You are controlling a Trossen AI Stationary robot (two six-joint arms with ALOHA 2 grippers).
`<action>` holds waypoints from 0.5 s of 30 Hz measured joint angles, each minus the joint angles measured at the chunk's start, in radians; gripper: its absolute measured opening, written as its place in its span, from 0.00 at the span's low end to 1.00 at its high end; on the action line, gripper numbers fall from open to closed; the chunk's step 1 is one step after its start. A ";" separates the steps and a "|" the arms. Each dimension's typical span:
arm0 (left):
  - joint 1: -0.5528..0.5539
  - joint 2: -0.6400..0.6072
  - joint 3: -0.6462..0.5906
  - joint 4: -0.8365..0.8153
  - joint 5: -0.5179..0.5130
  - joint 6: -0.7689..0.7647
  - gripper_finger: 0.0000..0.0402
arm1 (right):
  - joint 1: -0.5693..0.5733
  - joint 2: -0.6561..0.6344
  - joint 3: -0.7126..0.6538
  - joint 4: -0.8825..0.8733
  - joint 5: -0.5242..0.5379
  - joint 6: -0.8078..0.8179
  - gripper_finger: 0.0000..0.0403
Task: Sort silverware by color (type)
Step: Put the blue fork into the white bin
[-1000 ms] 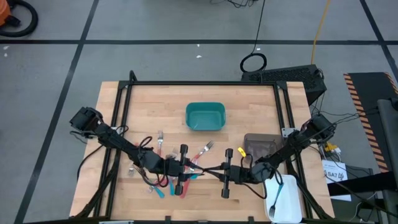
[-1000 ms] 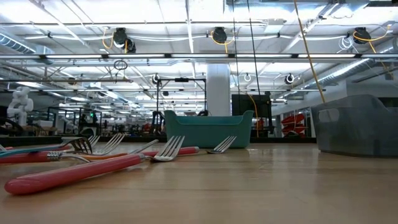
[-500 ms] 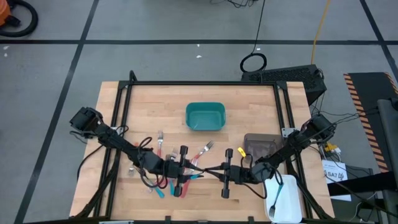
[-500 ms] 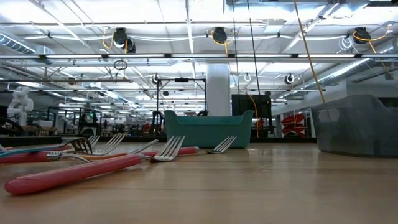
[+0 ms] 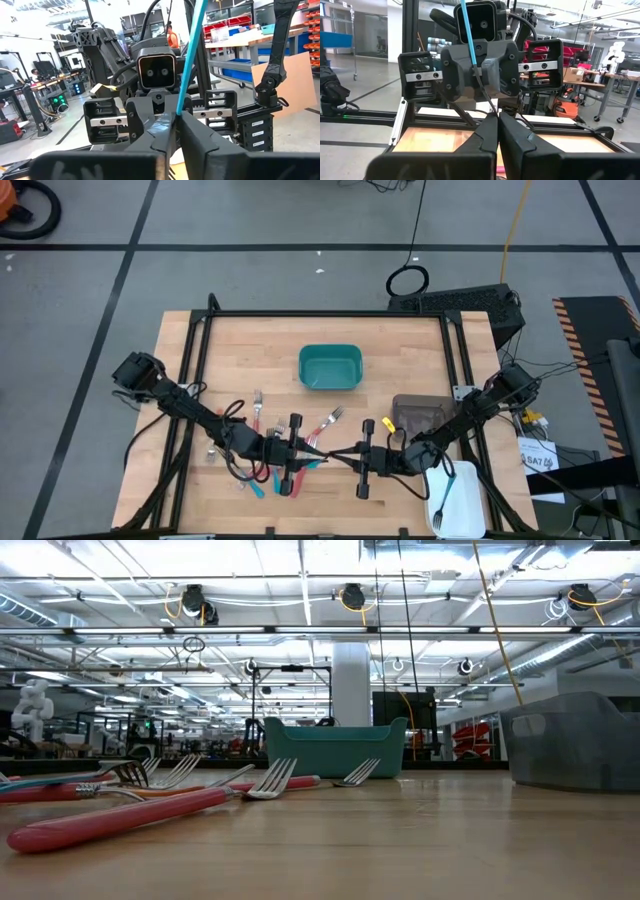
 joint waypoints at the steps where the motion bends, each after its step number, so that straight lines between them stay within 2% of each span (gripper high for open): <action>1: 0.000 0.000 0.000 0.000 0.000 0.000 0.06 | 0.000 0.000 0.000 0.000 0.000 -0.001 0.00; 4: 0.000 0.000 0.000 -0.001 0.000 0.001 0.02 | 0.000 0.000 0.000 0.000 0.000 -0.008 0.00; 10: 0.002 0.000 0.000 -0.003 0.000 0.003 0.01 | 0.000 0.000 0.000 -0.003 0.000 -0.017 0.01; 15: 0.006 0.000 0.000 -0.009 -0.001 0.001 0.00 | 0.000 0.000 0.000 -0.010 0.007 -0.023 0.07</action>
